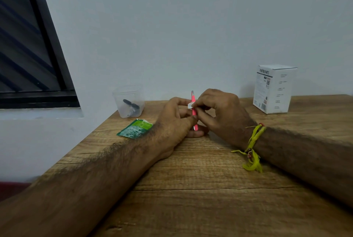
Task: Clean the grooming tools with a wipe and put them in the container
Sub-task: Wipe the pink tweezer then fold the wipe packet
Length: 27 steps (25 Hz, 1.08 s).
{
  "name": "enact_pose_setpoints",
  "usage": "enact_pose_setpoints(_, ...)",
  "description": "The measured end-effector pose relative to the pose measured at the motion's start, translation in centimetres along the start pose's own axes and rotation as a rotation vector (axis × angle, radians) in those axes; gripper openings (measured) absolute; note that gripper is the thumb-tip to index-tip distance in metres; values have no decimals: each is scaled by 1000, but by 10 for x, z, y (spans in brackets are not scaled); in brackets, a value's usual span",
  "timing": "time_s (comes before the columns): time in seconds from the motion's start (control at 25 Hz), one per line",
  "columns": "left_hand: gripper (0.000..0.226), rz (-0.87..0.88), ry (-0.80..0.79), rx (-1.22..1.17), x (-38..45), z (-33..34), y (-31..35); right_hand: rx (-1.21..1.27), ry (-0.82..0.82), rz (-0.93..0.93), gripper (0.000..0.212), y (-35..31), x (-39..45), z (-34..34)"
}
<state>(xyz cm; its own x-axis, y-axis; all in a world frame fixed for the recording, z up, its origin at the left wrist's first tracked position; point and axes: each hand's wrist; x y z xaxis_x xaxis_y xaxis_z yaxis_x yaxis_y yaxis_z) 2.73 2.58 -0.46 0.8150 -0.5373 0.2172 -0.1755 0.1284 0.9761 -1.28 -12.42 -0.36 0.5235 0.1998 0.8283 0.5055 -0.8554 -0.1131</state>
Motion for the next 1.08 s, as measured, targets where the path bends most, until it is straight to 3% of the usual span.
enact_pose_setpoints(0.84, 34, -8, 22, -35, 3, -5, -4, -12, -45, -20, 13, 3, -2, -2)
enact_pose_setpoints(1.08, 26, -95, 54, -126, 4, -7, 6, -13, -145, -41, 15, 4, -3, -3)
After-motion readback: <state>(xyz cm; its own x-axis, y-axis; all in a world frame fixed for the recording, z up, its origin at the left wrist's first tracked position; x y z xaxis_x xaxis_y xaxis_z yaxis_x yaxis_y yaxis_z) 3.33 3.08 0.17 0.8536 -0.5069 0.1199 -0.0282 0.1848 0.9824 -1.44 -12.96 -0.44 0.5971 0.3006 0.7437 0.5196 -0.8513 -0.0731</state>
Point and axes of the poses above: each hand's wrist, its own x-axis towards the middle knuckle, its own z-axis out of the palm, y = z × x, and after that the axes turned 1 degree about -y, right-handed
